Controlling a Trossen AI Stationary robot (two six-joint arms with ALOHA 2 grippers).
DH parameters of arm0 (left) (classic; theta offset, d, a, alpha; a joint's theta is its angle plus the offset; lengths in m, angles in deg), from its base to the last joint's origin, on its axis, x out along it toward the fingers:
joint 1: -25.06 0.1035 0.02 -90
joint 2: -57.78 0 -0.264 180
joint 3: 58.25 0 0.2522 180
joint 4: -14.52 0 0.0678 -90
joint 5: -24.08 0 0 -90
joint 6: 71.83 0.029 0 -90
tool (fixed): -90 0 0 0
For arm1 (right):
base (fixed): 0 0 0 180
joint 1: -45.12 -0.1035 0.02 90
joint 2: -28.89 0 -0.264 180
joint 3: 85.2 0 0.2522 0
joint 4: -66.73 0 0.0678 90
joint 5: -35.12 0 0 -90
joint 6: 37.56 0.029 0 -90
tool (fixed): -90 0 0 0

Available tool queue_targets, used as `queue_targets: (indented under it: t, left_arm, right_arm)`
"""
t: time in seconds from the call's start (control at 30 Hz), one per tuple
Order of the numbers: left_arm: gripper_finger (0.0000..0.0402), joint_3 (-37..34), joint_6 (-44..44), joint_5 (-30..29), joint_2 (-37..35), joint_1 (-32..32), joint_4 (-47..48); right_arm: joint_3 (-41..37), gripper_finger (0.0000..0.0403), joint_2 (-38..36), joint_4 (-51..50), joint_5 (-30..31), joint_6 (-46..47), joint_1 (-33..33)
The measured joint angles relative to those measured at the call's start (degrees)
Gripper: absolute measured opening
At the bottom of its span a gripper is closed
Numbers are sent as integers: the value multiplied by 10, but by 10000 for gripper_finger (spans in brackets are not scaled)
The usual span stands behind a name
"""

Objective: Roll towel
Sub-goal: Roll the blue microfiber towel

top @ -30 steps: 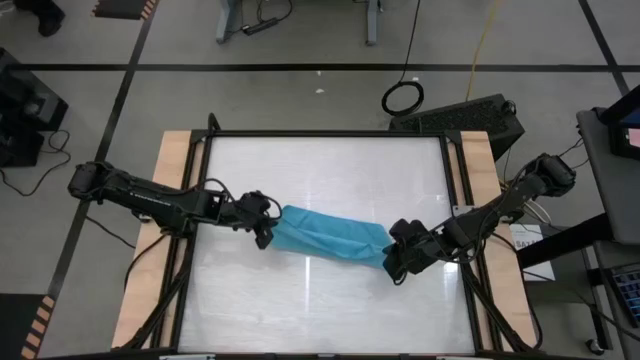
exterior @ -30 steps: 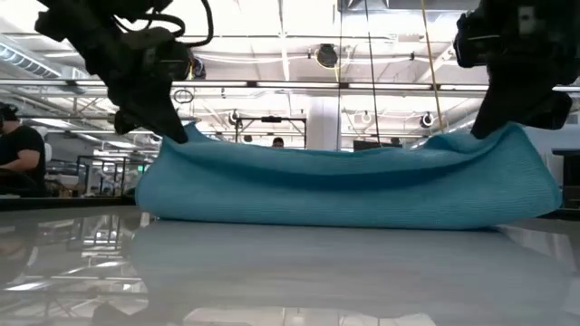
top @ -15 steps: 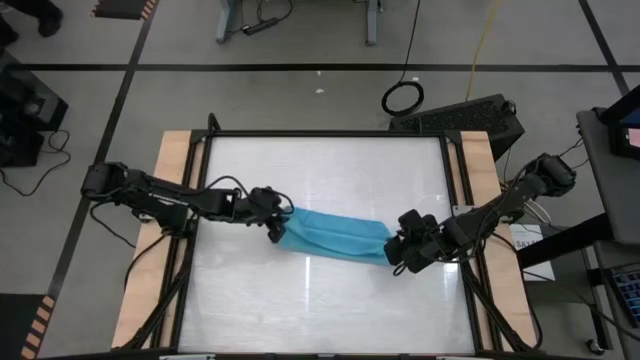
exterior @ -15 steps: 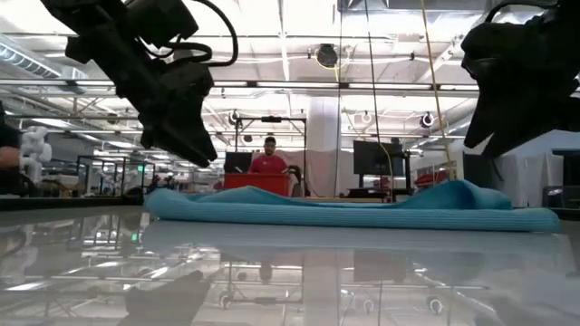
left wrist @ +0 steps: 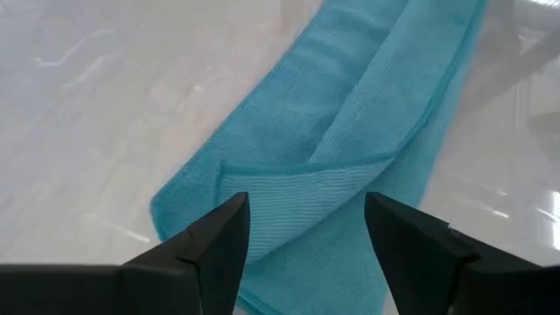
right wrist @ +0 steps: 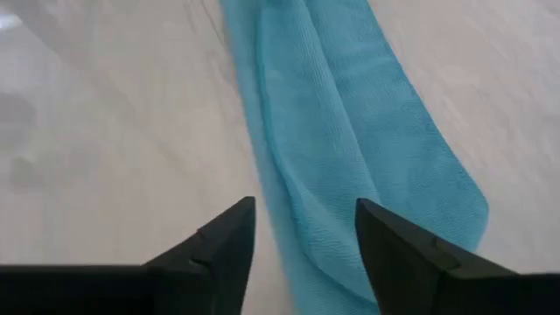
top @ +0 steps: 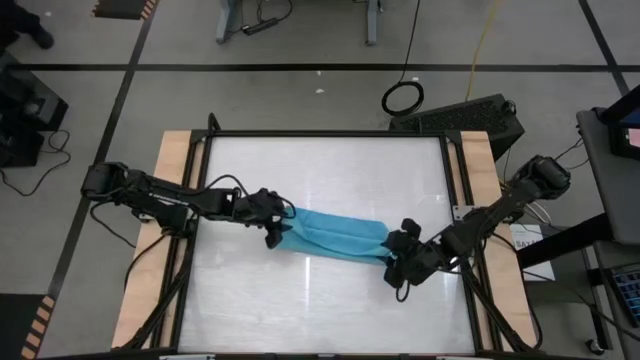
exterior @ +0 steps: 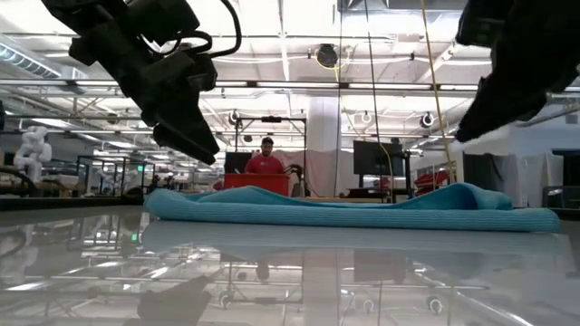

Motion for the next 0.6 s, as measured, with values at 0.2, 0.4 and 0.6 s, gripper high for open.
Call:
queue_targets:
  t: [0.2,0.4,0.6]
  left_arm:
    - [226,0,45,73,0,-8,-2]
    - [183,1,68,136,8,-37,-1]
    - [155,1,76,136,61,-49,10]
  right_arm:
    - [0,148,56,11,-3,-35,12]
    - [0,165,99,44,-39,-64,26]
    - [0,163,129,43,-63,-68,47]
